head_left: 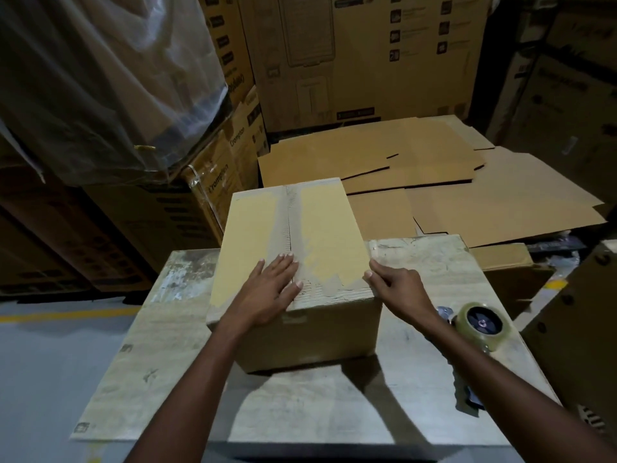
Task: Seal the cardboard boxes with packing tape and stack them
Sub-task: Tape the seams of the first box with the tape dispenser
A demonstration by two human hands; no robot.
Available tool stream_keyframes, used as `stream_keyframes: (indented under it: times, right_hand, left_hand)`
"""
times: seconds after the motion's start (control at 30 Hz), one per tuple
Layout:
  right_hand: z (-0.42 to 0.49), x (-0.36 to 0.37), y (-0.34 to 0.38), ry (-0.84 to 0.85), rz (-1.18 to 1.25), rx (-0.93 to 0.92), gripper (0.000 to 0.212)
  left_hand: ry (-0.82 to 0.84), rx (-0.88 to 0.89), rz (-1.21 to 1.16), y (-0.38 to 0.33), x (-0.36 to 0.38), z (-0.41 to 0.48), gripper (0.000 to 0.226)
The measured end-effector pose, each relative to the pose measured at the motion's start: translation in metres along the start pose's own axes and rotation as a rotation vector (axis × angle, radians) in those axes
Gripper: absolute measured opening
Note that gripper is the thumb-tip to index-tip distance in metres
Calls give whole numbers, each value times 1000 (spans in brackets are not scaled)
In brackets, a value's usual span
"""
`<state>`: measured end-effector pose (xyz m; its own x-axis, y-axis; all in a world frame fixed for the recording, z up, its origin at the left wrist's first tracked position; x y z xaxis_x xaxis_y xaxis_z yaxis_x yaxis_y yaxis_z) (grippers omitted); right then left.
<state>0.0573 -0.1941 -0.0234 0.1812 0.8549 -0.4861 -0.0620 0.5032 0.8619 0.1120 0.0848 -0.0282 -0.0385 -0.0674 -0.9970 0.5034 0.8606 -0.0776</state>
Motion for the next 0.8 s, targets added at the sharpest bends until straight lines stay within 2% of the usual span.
stream_keyframes:
  times: [0.1,0.2,0.27,0.43,0.53,0.63,0.73,0.8]
  right_hand:
    - [-20,4,-9,71,92,28,46]
    - [-31,-1,-15,125,182,38,49]
    - [-40,-14,-25,59,221,62,47]
    - [-77,-65,-79,-257,298,217,32]
    - [-106,-98,-121,-458,396,397,27]
    - [-136,-120,-178,-630,413,680,42]
    - [-157,-109,-257,-569,447,969,66]
    - [-172,-93,-286,-519,611,1081,72]
  left_hand:
    - [-1,32,17,5,-3,-3,76]
    - [-44,-20,9,-1,-9,-2,68]
    - [-119,-92,-51,-16,-16,-4,63]
    - [-258,-141,-95,-93,-17,-6,71]
    - [-285,-151,-70,-141,-9,1,76]
    - [-271,-178,-32,-172,-2,8,83]
    - [-247,-223,-3,-180,7,11,87]
    - [-249,-242,20,-178,12,11,88]
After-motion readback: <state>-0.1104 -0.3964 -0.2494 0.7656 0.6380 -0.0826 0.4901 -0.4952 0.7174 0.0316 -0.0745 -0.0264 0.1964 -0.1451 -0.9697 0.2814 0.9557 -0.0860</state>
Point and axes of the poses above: each hand's wrist, its own z-axis towards the middle knuckle, its own x-axis out of the palm, y = z × x, the point moved 7 cm from there along z, towards the middle knuckle, and after that the axes turned 8 degrees about z, right-handed, at the moved point
